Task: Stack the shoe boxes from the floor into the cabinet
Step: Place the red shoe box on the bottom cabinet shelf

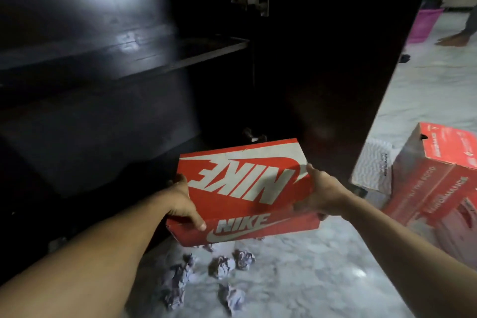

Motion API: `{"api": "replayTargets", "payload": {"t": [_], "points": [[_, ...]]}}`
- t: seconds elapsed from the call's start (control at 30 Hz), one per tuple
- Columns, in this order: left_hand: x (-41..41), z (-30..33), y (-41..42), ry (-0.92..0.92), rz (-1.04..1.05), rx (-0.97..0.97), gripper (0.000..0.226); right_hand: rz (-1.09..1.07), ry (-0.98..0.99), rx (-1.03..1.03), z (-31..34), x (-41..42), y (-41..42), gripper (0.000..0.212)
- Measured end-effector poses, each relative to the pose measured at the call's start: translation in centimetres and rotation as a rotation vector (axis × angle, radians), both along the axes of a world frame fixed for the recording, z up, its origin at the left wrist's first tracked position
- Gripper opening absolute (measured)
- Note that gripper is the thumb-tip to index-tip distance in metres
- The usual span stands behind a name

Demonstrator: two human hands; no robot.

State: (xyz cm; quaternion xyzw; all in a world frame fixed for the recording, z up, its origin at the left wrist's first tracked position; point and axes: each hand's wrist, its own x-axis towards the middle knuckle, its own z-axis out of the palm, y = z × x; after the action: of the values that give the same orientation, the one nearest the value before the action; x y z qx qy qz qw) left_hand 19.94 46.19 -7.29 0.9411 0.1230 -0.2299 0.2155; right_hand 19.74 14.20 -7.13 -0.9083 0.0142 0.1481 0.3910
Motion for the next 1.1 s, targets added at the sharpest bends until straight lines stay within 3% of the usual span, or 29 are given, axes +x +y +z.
{"api": "replayTargets", "payload": {"t": [0.17,0.4,0.57,0.63,0.73,0.83,0.97,1.1], "points": [[2.3,-2.6,3.5,-0.013,0.119,-0.017,0.139,0.105,-0.125,-0.139,-2.9,4.7,4.2,0.070],[5.3,-5.1,8.2,-0.054,0.249,-0.055,0.128,0.146,-0.172,-0.090,-6.3,10.7,10.1,0.039],[6.3,-7.1,10.2,-0.141,0.348,-0.159,0.105,0.188,-0.296,-0.091,-8.0,14.7,13.0,0.020],[6.5,-7.6,10.4,-0.197,0.413,-0.148,0.109,0.186,-0.369,-0.101,-8.8,15.6,14.0,0.022],[7.4,-8.6,9.9,-0.313,0.432,0.039,0.117,0.056,-0.519,-0.281,-9.9,16.2,15.5,0.023],[8.6,-9.9,9.1,-0.408,0.416,0.032,0.110,0.142,-0.620,-0.369,-10.6,16.7,17.2,0.023],[10.6,-11.3,9.0,-0.407,0.448,0.112,0.118,0.323,-0.574,-0.309,-11.4,18.4,19.4,0.036],[12.6,-12.2,10.0,-0.390,0.445,0.135,0.117,0.371,-0.499,-0.395,-12.5,20.3,21.0,0.056]]}}
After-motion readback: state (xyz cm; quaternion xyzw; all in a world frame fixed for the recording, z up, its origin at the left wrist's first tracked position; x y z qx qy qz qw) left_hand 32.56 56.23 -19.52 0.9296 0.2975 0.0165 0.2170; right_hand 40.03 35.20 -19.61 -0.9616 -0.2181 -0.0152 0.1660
